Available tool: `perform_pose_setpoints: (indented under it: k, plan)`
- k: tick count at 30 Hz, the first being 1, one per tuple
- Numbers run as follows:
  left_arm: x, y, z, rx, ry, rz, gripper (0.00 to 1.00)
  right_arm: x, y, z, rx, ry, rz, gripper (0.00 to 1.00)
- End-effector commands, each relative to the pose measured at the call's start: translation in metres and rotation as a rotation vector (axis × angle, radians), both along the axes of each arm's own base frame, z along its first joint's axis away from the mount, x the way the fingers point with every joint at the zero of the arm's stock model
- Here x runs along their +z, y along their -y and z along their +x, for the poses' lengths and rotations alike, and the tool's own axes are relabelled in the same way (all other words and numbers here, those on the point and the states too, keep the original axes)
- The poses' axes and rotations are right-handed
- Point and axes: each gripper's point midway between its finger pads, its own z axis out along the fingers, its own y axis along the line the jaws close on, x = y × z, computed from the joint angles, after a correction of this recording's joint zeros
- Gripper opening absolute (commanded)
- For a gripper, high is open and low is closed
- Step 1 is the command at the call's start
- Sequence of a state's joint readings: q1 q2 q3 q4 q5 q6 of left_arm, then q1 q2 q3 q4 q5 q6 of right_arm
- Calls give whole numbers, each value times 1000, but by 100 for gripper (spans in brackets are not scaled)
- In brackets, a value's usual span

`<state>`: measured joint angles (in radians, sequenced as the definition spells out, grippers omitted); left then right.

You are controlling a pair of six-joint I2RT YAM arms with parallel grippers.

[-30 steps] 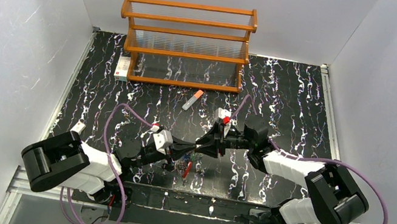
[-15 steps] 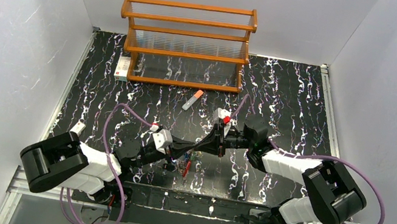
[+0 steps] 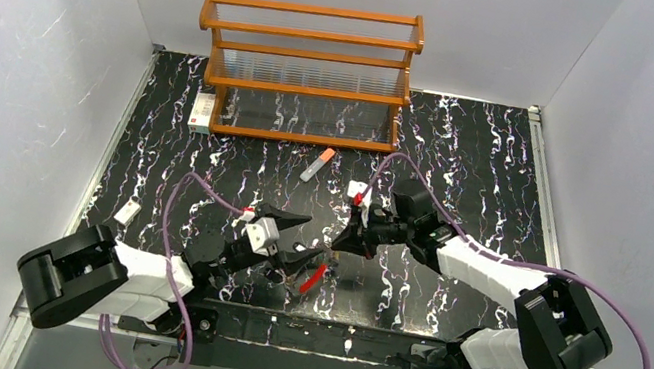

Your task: Put the keys on the keyring

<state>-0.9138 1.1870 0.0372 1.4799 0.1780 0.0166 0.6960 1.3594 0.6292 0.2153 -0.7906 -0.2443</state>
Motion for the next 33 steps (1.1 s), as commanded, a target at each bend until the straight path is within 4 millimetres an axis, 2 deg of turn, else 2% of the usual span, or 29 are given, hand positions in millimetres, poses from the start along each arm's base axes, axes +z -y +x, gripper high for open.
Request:
perform_pose_setpoints:
  k: [1,6,12,17,23,27,33]
  plan:
    - [-11,-3,5,27,63,113,69,-11,21,7,-37,27,-180,1]
    - [-39,1,4,-18,59,291,68,-26,33,6,-26,17,-310,1]
    - [-61,16,-6,-142,43,407,55,-30,27,-2,31,37,-345,1]
    - [-68,29,-12,-223,12,424,48,-34,18,-10,71,88,-392,1]
    - [-76,38,-14,-268,-9,442,39,-30,5,-17,99,103,-373,1]
    - [-80,41,-16,-295,-16,450,28,-27,-1,-20,111,100,-355,1]
    - [-92,41,-16,-298,-31,480,24,-24,-4,-21,114,106,-347,1]
